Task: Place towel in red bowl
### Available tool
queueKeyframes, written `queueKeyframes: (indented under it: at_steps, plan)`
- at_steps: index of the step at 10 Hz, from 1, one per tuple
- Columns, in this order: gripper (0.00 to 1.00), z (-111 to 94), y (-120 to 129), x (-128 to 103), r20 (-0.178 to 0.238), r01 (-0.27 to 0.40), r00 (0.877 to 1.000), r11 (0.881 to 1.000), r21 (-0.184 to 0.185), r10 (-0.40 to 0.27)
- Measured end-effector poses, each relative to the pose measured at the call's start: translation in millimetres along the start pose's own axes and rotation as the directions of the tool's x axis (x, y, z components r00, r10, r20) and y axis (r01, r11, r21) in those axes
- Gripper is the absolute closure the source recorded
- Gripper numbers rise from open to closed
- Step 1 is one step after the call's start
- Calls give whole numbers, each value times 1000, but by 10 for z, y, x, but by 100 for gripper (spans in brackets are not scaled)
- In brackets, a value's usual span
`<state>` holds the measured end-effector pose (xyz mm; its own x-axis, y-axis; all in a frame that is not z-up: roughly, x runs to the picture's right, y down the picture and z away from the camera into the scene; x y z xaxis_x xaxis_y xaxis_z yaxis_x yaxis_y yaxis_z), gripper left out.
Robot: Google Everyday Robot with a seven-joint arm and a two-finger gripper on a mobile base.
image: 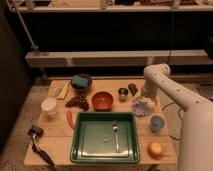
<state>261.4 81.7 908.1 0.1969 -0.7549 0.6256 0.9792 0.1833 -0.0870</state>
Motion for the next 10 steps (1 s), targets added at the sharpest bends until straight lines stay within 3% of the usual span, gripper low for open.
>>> queueKeyframes:
  at_steps: [5, 10]
  plan:
    - [20, 42, -126, 1, 13, 49, 999, 999, -18, -49]
    - [20, 230, -184, -4, 53, 62, 997, 997, -39, -60]
